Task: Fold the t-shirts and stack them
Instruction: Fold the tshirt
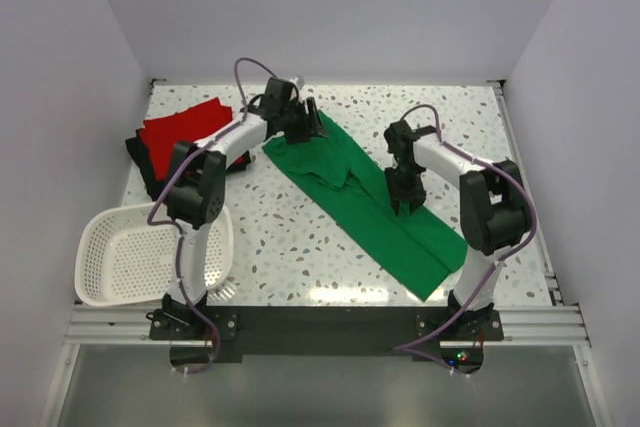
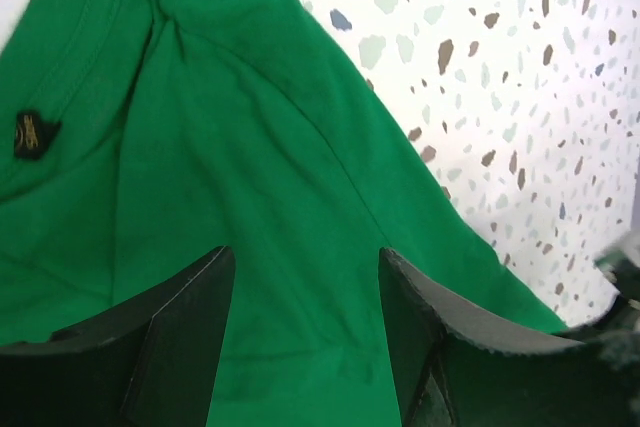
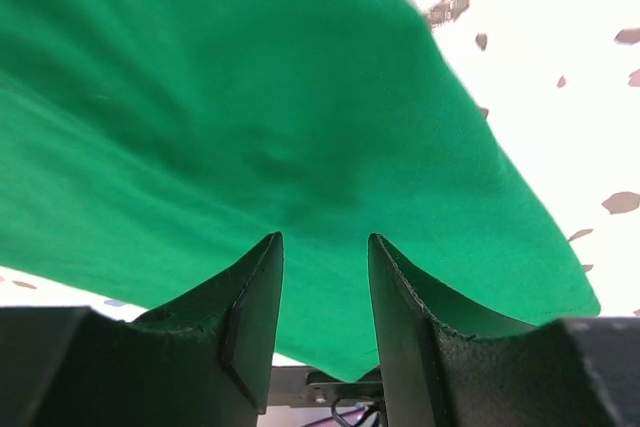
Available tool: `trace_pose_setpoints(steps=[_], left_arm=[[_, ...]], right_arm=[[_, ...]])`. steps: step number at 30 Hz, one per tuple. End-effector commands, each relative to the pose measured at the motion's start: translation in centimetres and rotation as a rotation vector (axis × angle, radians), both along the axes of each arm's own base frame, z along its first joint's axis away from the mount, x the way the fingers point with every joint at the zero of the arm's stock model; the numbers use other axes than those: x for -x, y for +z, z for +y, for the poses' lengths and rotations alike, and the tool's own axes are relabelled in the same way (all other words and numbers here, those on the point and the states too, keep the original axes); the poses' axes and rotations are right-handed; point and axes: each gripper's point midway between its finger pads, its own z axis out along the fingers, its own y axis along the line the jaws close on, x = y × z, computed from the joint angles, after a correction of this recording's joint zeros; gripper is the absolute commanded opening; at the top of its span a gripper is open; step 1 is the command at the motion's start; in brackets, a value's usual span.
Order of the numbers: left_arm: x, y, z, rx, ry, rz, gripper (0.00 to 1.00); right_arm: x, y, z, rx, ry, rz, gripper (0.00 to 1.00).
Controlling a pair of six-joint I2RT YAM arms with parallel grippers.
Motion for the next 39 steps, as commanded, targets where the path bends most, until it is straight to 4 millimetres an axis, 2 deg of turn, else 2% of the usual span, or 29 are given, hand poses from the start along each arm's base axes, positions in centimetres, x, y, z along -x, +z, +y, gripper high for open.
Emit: trace_pose_setpoints(steps=[1, 5, 7, 8, 11, 15, 19, 21, 32, 39], left_arm=[[1.3, 2.3, -0.2, 0.052, 0.028, -0.033, 0.64], [3.9, -0.8, 0.0, 0.068, 0.023, 0.063, 0.64], [4.6, -2.1, 0.2, 0.062, 0.028, 0.102, 0.64], [5.3, -3.3, 0.4, 0.05, 0.027, 0.141, 0.65], [6.3, -5.4, 0.6, 0.037, 0.026, 0.2, 0.65], [6.4, -7.3, 1.0, 0.03, 0.037, 0.242, 0.65], [5.2, -8.6, 2.3, 0.036, 0.077, 0.263, 0.65], [4.0, -9.0, 2.8, 0.028, 0.09, 0.256, 0.65], [-4.2, -8.9, 4.5, 0.019, 0.115, 0.104, 0.65], [-7.1, -9.1, 5.2, 0.064, 0.129, 0.039, 0.65]], right_arm=[[-0.1, -0.5, -0.9, 0.031, 0.012, -0.017, 0.43], [-0.3, -2.0, -0.9, 0.041, 0.012, 0.009, 0.43], [-0.4, -2.3, -0.7, 0.034, 0.011, 0.006, 0.43], [-0.4, -2.5, -0.5, 0.024, 0.008, 0.009, 0.43], [0.0, -3.1, -0.2, 0.005, -0.004, 0.021, 0.43], [1.3, -4.6, -0.1, -0.002, -0.036, 0.072, 0.42], [2.1, -5.5, 0.6, -0.033, -0.092, 0.101, 0.42], [2.3, -5.7, 0.7, -0.032, -0.129, 0.103, 0.41], [2.9, -4.4, 4.2, -0.147, -0.297, 0.126, 0.42], [2.6, -4.5, 7.0, -0.14, -0.358, 0.111, 0.42]])
